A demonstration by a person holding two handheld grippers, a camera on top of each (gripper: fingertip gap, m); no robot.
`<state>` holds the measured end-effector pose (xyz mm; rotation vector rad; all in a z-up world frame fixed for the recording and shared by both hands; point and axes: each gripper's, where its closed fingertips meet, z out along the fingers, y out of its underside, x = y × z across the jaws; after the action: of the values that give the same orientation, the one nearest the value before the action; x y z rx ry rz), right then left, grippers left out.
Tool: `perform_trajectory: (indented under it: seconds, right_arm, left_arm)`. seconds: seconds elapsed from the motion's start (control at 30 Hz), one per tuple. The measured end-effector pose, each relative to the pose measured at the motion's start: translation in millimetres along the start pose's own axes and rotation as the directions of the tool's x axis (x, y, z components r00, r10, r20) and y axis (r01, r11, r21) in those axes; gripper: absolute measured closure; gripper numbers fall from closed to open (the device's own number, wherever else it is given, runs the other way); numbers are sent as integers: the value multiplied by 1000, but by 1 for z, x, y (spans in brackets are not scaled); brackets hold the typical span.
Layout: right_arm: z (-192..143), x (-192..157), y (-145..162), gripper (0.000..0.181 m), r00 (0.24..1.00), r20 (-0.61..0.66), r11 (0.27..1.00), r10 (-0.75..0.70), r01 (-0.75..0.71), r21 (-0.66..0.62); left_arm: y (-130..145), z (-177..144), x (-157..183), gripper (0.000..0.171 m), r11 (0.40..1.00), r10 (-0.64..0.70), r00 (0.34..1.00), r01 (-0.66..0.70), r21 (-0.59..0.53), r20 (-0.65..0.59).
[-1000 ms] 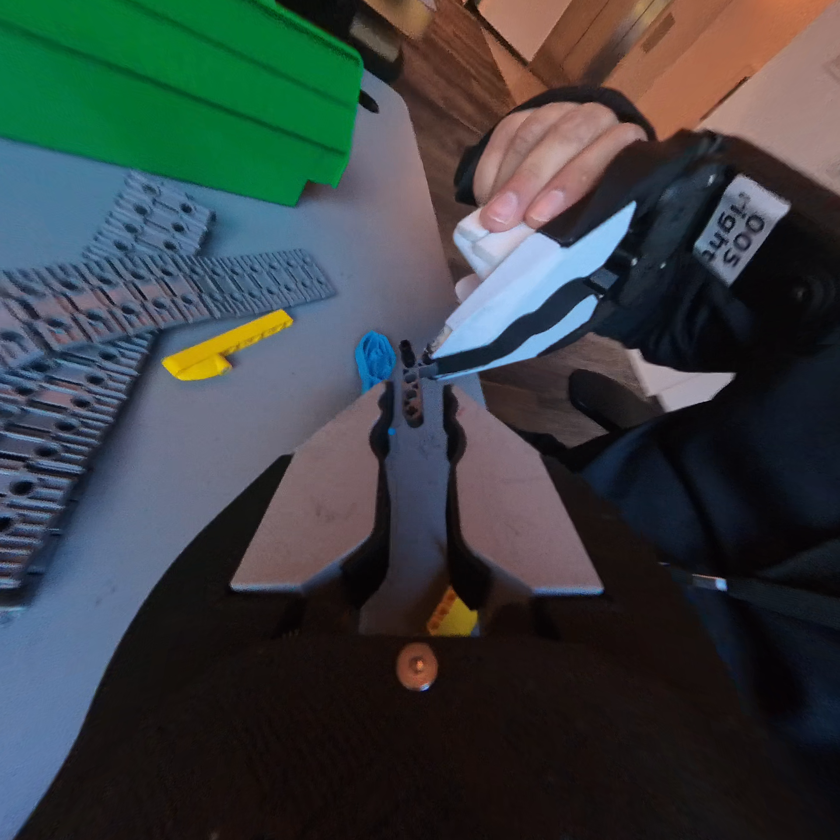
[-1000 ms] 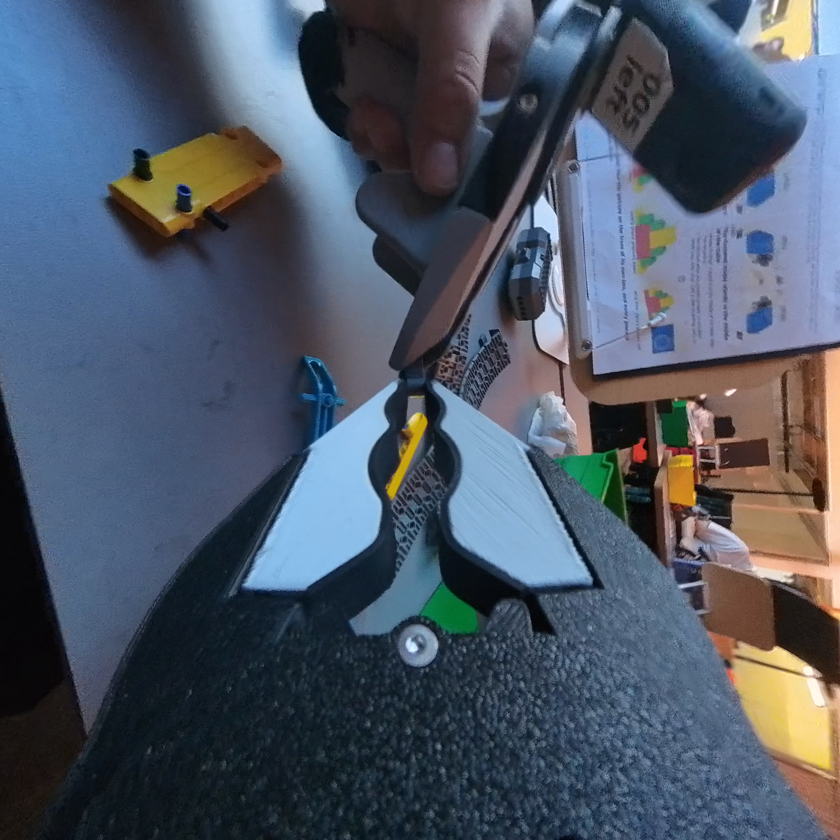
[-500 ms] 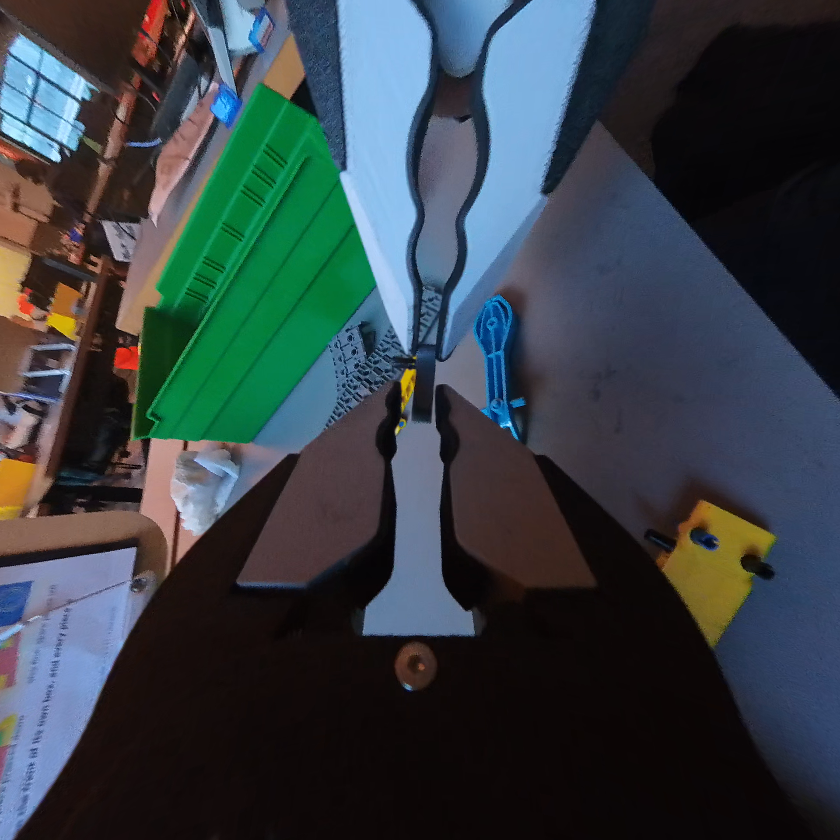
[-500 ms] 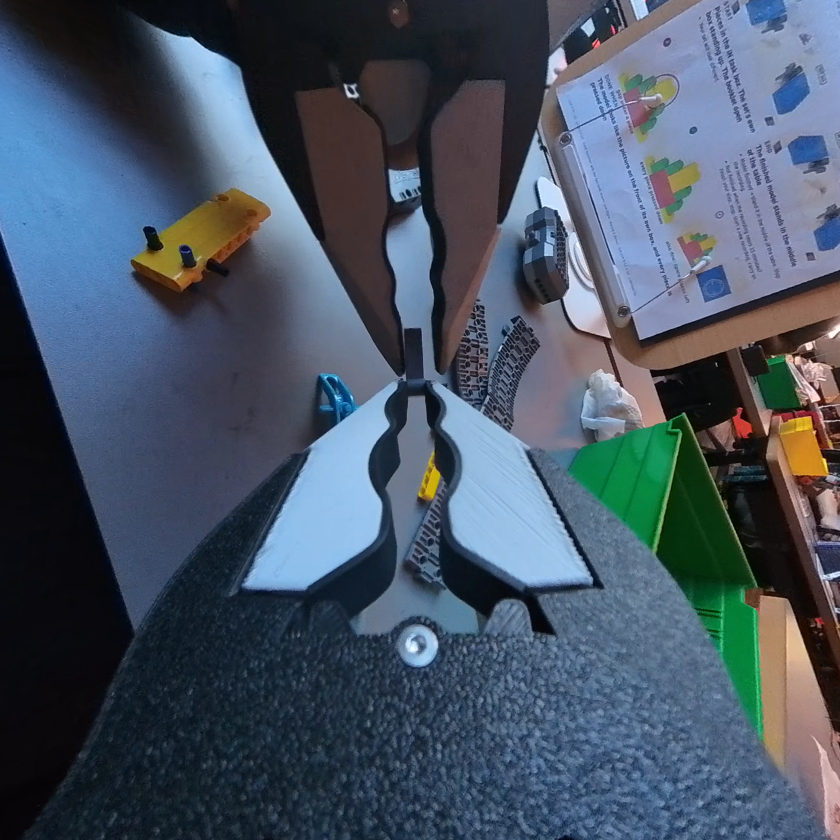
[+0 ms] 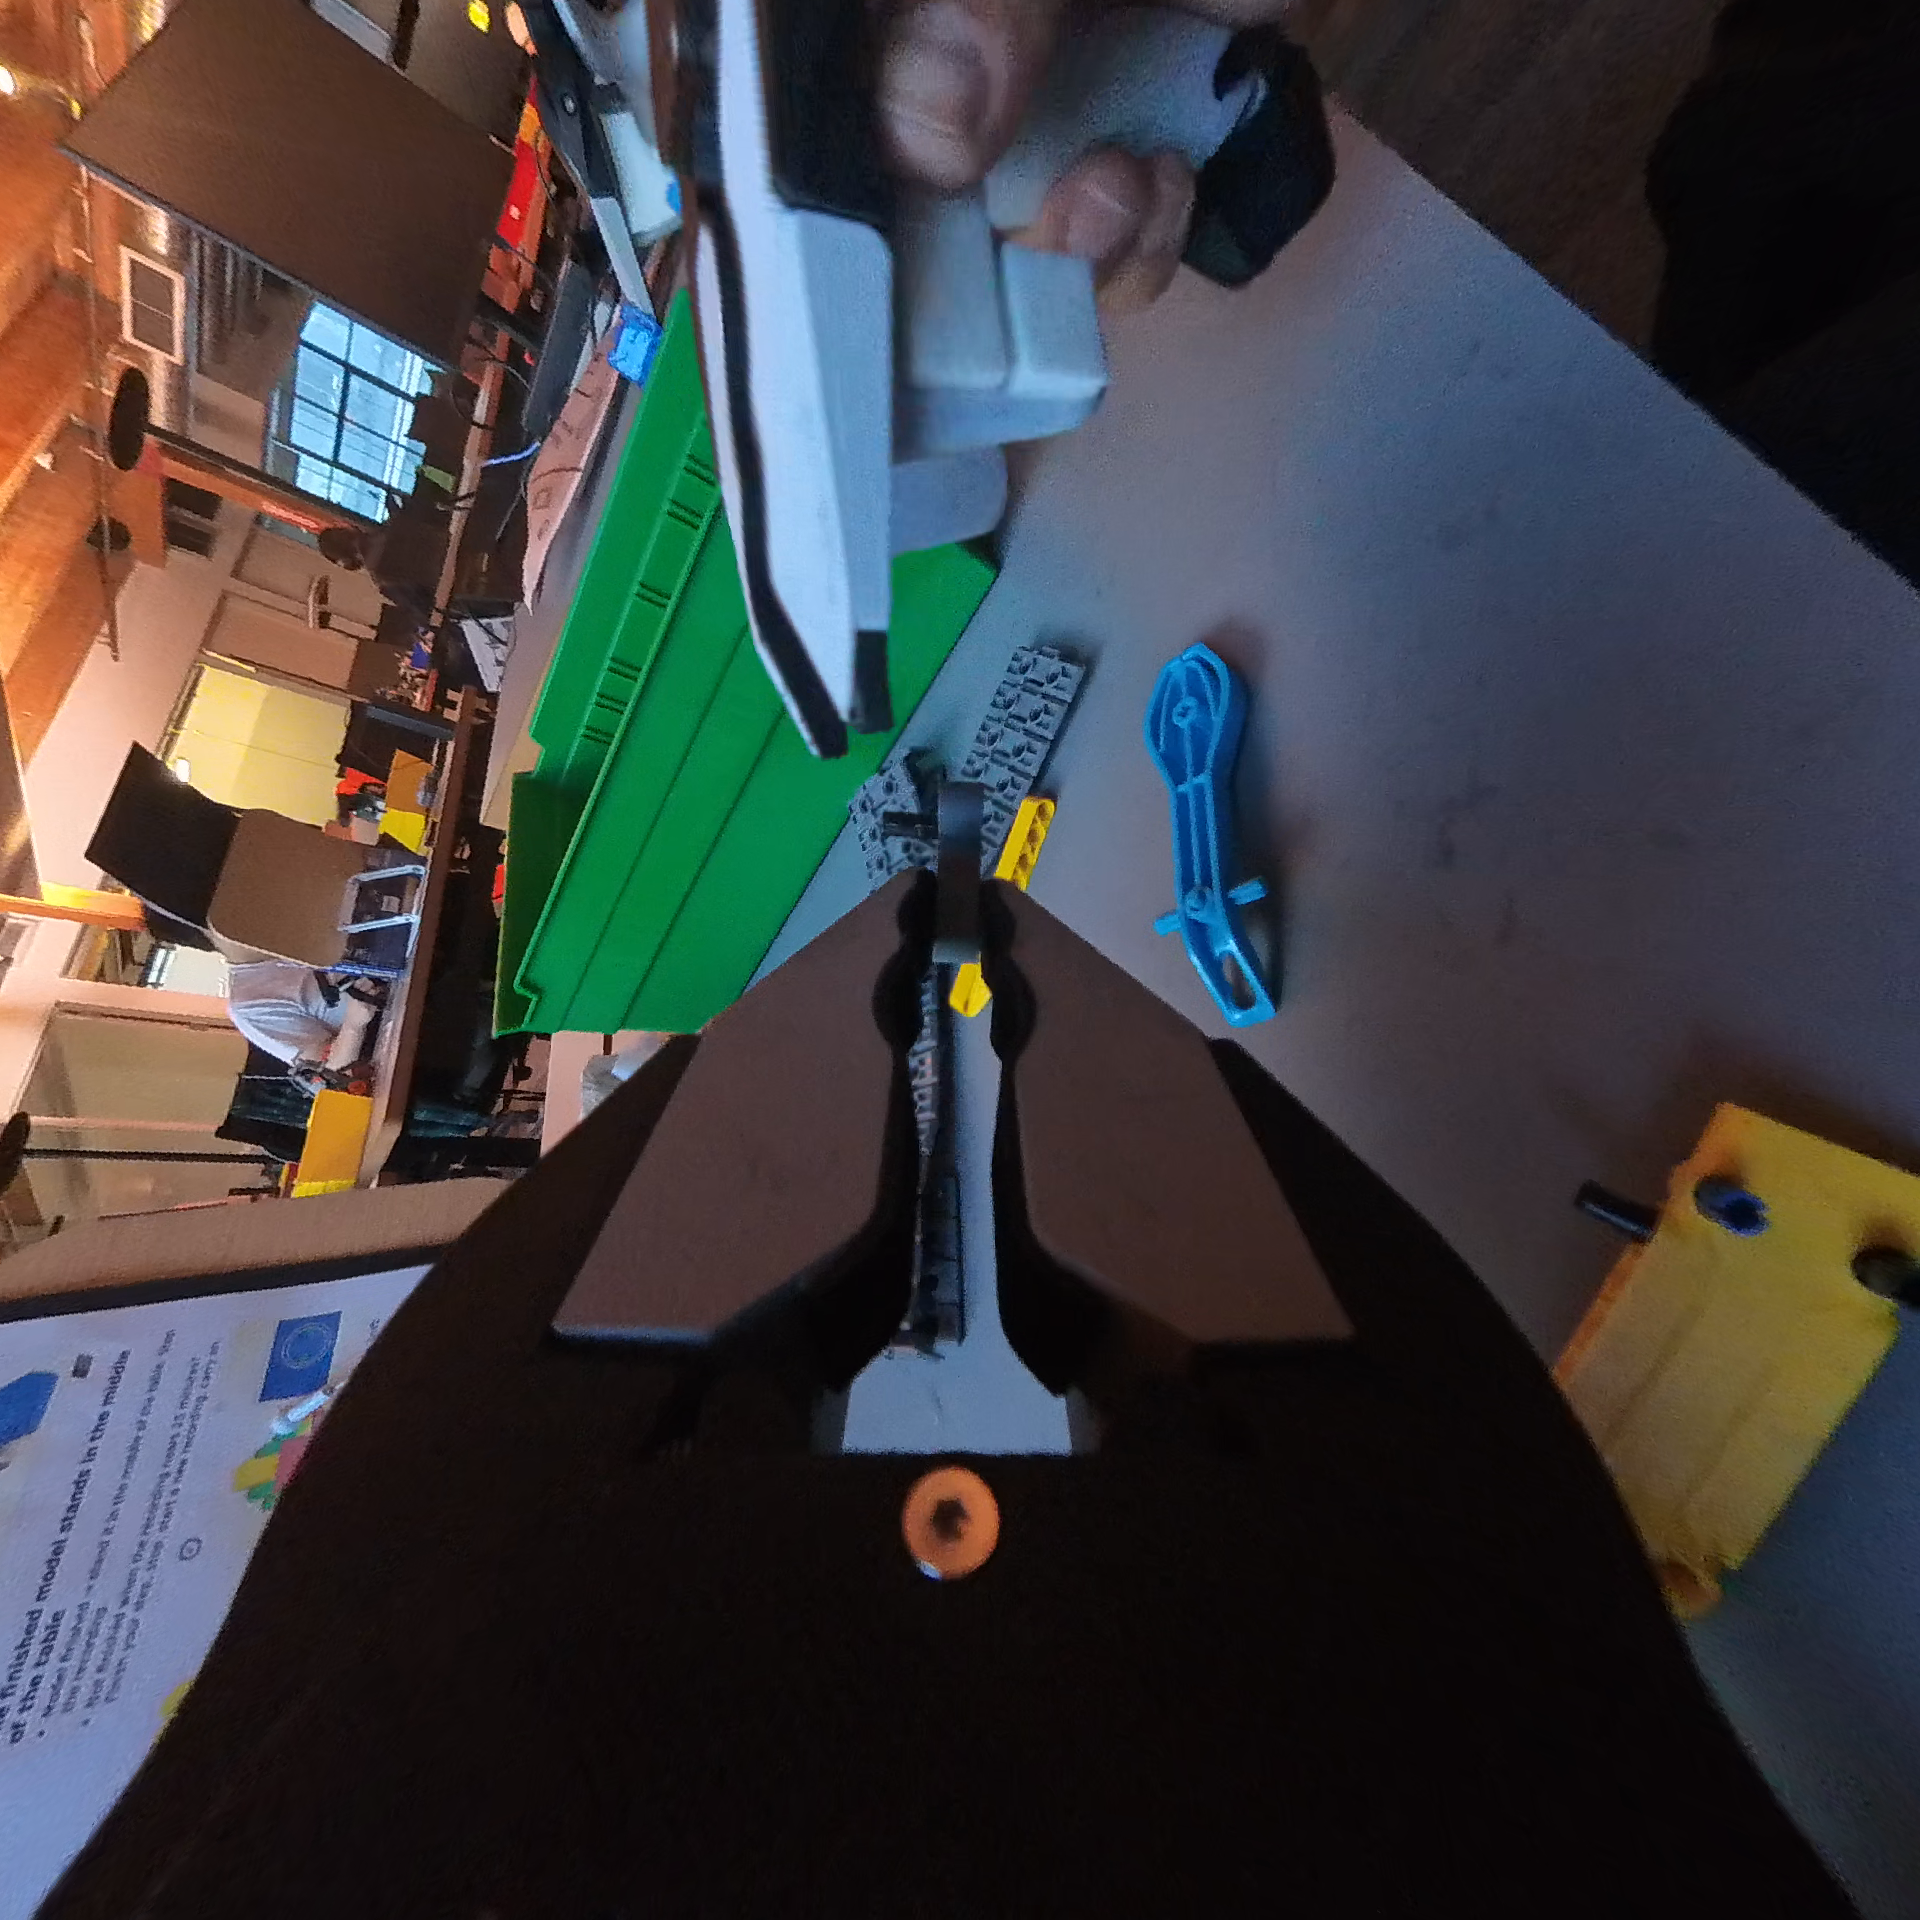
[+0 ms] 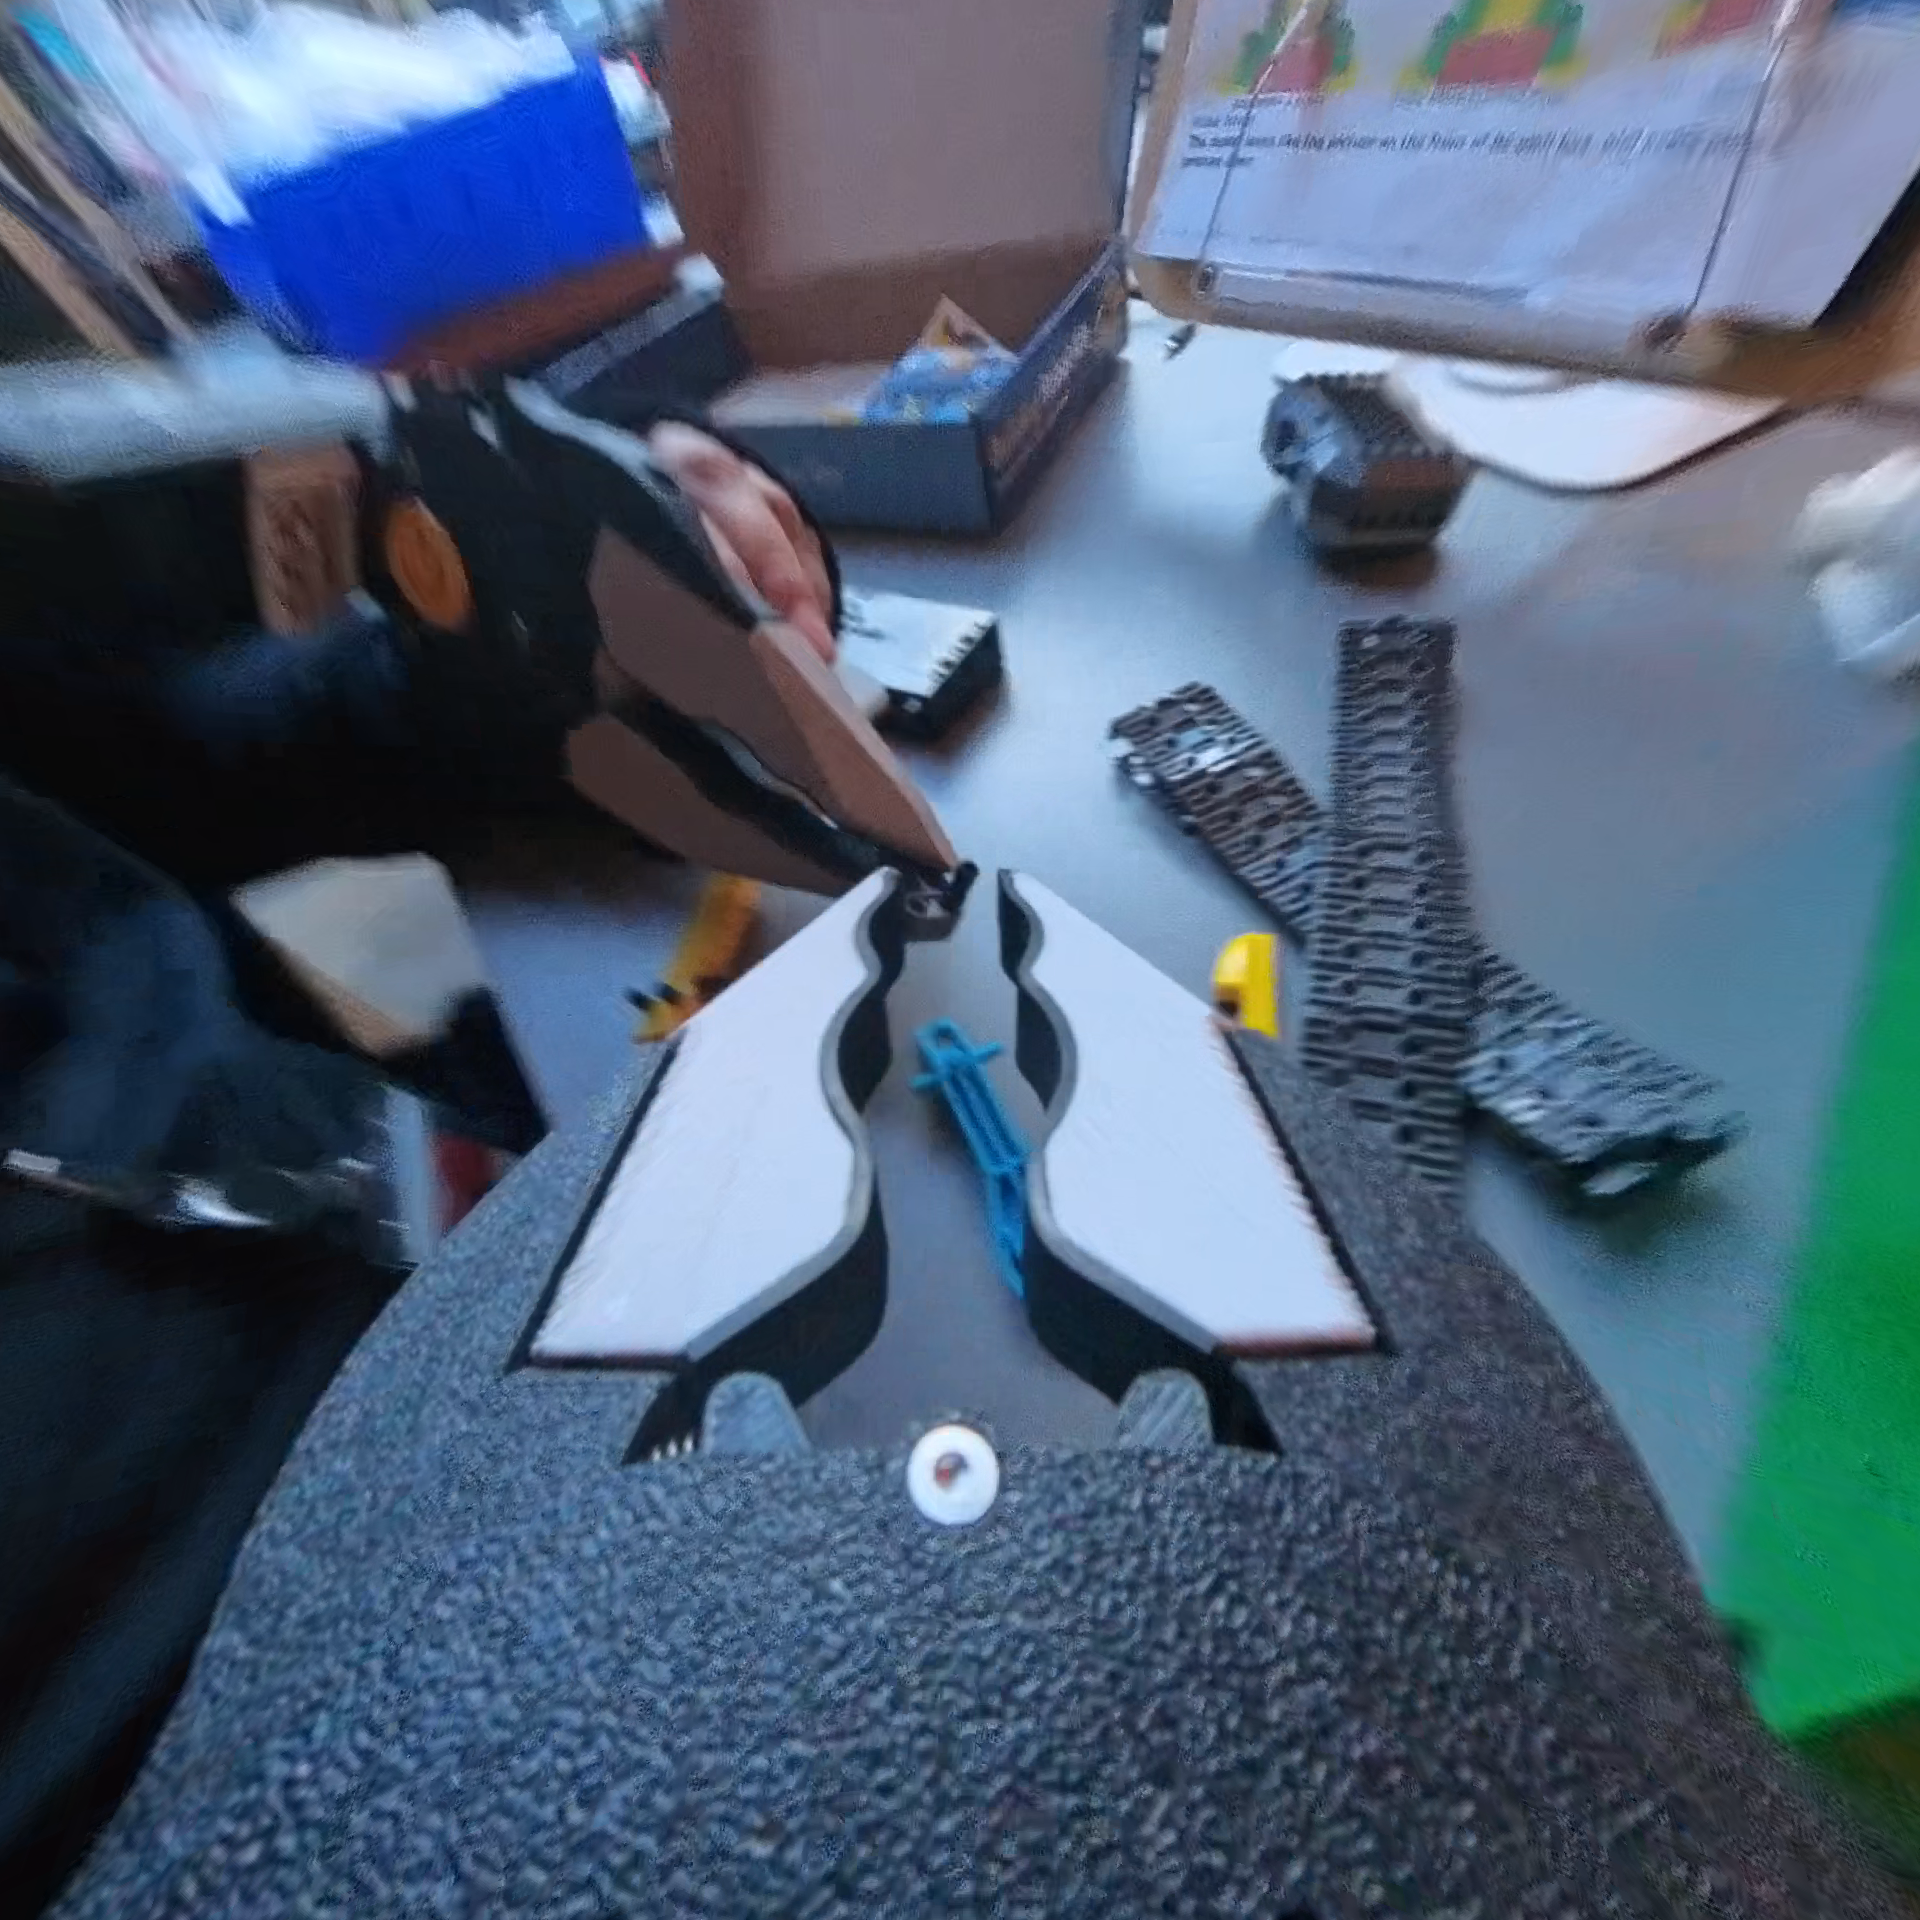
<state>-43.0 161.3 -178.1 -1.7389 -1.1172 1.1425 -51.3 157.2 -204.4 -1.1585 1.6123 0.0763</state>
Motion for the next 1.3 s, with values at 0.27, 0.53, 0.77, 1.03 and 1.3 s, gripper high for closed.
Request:
perform_trajectory:
  seconds: [0.27, 0.53, 0.77, 1.03, 1.3]
  right_arm:
    - [17, 4, 10, 174, 981, 64, 983, 181, -181, -9]
    - [23, 6, 8, 181, 955, 89, 959, 283, -283, -9]
    - [-7, 40, -49, 181, 960, -38, 909, 278, -250, 333]
    - [-38, 42, -89, 181, 966, -254, 961, 49, 23, 274]
    - [-120, 178, -48, 148, 764, -645, 985, 14, -123, -124]
  left_arm:
    - [-6, 1, -1, 166, 1000, 7, 1000, -7, 10, 29]
    - [2, 5, -4, 166, 999, -8, 998, 11, -33, 65]
    - [-4, 22, 66, 164, 986, 84, 975, -110, -122, -204]
    - [6, -2, -23, 165, 963, -271, 957, 268, 35, 103]
    - [5, 9, -19, 166, 918, -395, 917, 391, 67, 62]
